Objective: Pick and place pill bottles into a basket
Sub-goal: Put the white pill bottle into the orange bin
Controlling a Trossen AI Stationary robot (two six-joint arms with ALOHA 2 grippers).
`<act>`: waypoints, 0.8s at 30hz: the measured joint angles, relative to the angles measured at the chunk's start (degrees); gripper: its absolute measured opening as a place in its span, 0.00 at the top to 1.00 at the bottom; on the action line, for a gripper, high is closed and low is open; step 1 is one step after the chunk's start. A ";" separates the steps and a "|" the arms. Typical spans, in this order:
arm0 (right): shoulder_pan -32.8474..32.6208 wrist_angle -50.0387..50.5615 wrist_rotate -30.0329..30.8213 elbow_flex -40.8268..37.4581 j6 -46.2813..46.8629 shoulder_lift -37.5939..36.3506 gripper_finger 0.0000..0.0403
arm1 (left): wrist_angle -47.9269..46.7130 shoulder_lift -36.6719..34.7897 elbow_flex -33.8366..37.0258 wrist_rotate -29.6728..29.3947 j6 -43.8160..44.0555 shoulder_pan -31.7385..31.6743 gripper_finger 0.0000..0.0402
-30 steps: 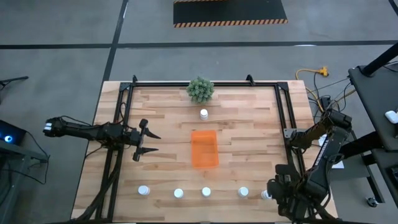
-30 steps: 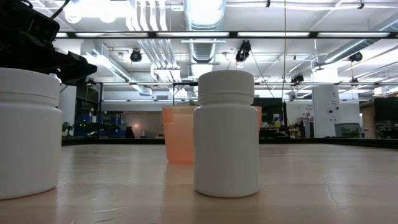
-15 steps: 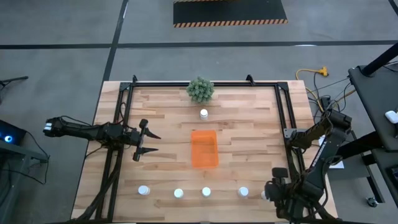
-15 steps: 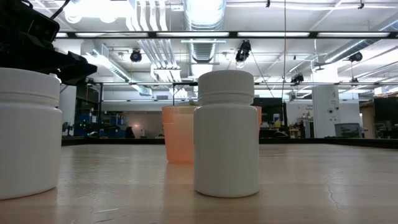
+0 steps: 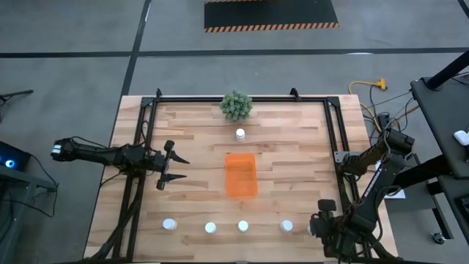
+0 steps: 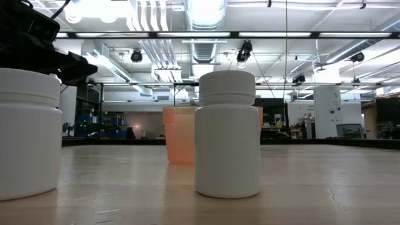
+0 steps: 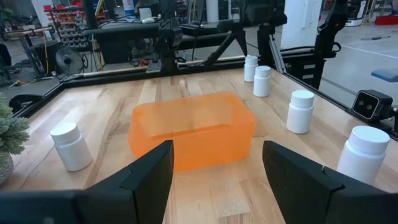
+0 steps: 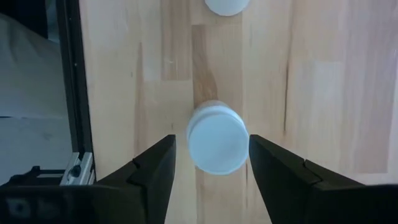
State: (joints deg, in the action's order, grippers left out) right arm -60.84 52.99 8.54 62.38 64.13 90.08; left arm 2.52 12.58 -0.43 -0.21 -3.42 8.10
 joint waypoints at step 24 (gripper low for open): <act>0.90 -1.49 0.21 -1.08 -0.95 0.00 0.52 | -0.02 0.00 0.00 0.00 0.00 0.01 0.43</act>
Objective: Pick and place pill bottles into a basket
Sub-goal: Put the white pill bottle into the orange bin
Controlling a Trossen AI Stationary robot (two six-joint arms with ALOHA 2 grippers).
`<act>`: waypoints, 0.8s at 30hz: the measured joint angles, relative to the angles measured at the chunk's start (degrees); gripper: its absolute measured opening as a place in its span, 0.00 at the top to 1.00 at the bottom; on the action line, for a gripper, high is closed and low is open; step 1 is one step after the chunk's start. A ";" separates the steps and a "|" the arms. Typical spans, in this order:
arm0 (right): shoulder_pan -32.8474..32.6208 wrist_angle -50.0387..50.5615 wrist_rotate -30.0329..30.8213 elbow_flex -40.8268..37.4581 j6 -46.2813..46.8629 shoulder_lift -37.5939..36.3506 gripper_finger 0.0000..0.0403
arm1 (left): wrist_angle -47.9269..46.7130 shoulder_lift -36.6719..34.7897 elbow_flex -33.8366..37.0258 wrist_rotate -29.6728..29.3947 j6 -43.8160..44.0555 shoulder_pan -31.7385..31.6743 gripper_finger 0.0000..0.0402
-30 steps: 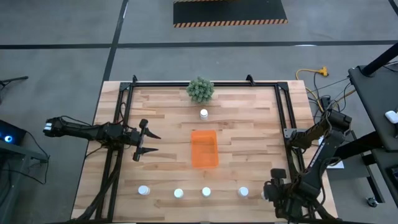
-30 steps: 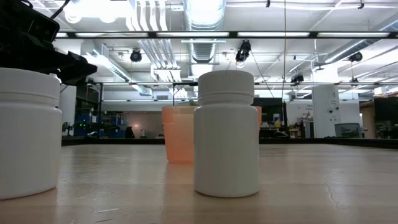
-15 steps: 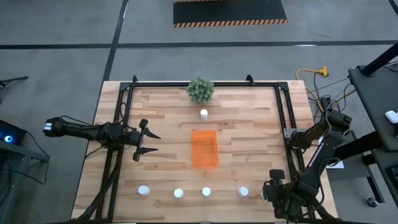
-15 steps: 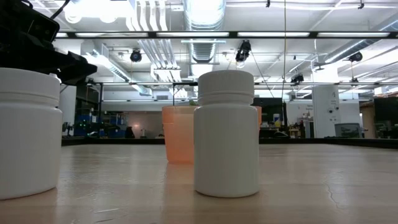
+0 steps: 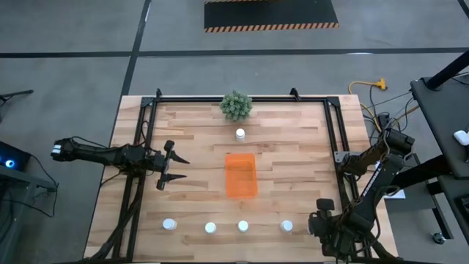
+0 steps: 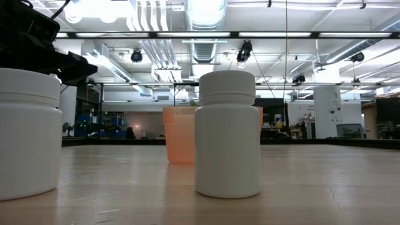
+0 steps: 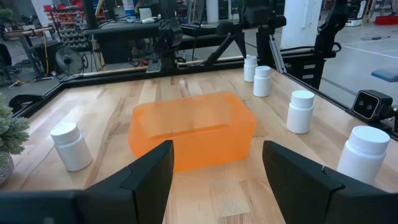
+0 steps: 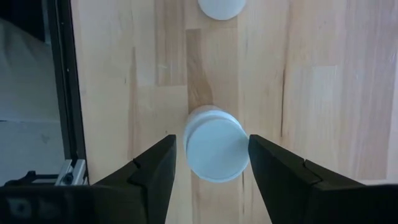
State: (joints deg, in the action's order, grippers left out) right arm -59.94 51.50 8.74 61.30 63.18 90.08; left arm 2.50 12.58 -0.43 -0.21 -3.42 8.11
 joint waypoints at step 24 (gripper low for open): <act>-0.01 -1.11 -0.25 0.17 -0.11 -0.18 0.52 | 0.00 0.00 -0.01 0.00 0.00 0.01 0.43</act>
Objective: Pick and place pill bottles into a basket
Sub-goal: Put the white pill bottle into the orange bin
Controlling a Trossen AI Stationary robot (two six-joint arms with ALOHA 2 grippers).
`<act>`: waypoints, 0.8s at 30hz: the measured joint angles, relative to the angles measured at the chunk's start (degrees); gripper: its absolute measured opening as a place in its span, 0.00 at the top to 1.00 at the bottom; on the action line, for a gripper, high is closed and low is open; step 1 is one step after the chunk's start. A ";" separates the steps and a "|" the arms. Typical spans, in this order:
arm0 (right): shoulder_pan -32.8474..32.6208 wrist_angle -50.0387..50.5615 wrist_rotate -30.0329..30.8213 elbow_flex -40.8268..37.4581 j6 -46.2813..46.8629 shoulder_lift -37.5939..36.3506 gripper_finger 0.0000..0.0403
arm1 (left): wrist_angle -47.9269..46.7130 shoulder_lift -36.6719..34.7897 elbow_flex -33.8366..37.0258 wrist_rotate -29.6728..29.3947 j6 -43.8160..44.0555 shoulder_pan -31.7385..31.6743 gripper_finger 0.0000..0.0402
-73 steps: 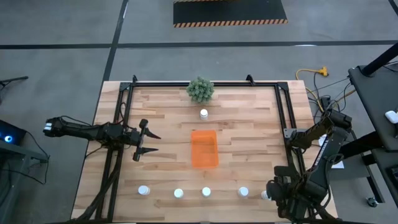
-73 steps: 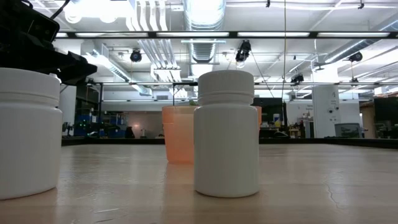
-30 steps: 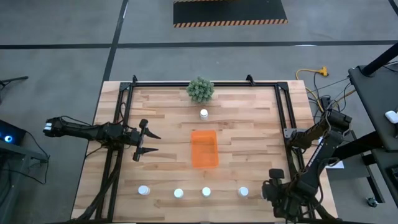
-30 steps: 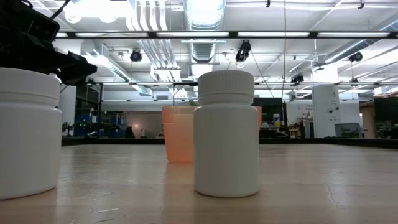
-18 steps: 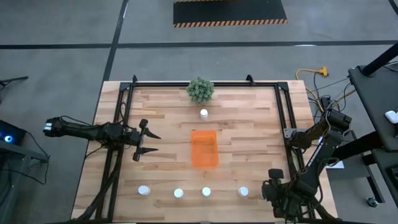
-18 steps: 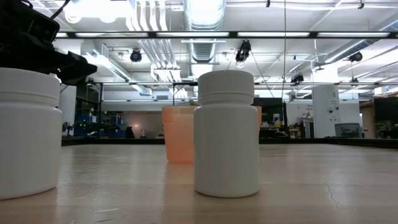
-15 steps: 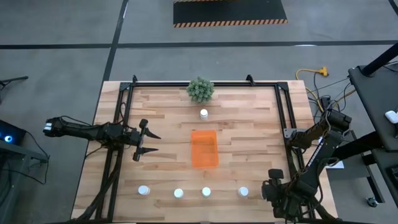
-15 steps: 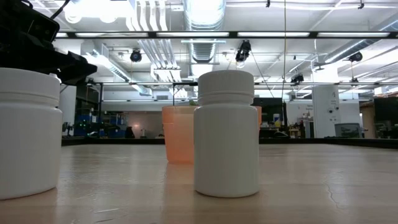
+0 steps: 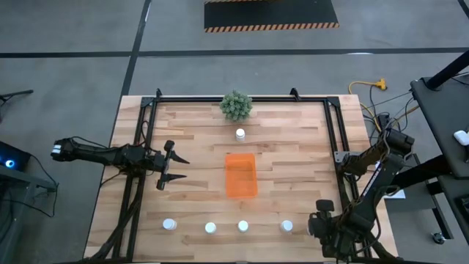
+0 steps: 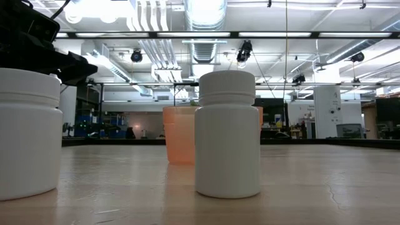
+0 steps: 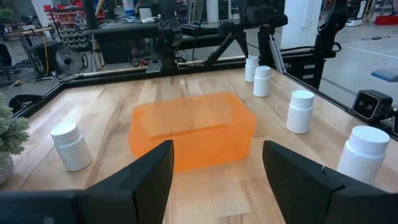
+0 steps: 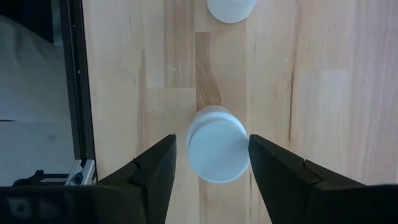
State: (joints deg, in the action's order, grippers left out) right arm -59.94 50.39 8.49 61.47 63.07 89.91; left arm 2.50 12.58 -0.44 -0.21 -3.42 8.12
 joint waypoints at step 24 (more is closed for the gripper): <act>0.00 0.28 -2.03 0.00 0.30 -0.50 0.36 | 0.01 0.00 0.01 0.00 0.01 -0.02 0.43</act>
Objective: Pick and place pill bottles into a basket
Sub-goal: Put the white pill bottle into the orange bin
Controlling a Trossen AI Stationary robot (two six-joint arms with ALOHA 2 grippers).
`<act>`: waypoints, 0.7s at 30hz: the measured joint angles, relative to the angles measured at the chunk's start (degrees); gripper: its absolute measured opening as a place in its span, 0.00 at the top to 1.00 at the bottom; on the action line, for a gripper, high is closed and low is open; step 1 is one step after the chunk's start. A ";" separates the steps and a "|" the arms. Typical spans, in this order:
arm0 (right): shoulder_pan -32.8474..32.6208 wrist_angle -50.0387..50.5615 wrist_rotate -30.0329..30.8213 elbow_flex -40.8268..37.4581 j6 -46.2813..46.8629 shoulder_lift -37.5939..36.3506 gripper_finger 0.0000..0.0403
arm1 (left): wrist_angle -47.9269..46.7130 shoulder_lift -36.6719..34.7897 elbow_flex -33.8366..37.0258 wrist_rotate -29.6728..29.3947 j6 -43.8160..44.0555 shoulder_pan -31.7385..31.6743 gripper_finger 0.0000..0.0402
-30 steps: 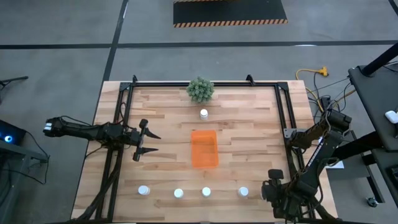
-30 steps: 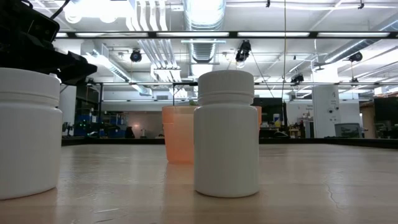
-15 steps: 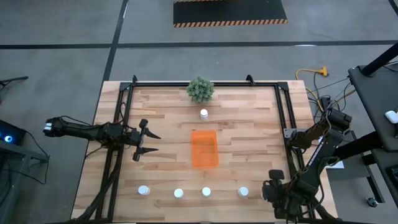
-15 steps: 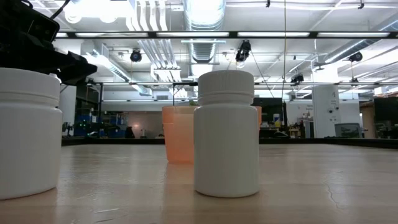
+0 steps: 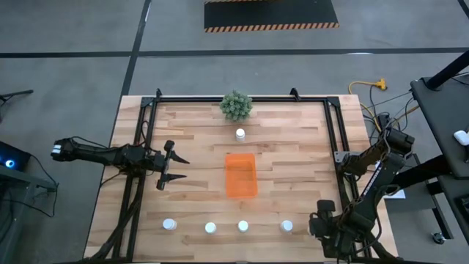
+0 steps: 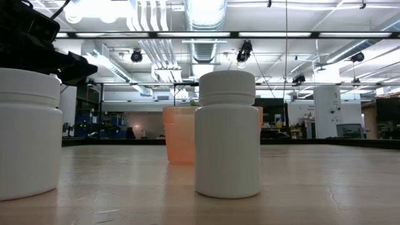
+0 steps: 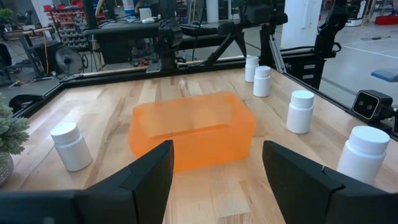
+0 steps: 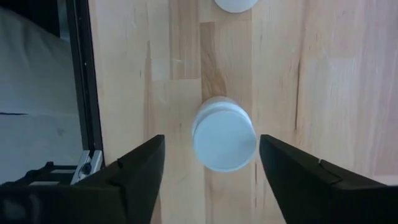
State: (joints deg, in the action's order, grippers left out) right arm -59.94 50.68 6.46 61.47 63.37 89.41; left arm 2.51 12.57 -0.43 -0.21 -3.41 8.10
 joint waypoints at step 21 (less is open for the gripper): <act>0.00 -6.10 1.13 -4.59 -1.75 0.04 0.39 | -0.01 0.00 -0.02 0.00 -0.01 0.02 0.43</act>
State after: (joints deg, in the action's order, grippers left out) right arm -59.94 44.58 7.59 56.89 61.63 89.45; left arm 2.50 12.58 -0.45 -0.21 -3.42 8.12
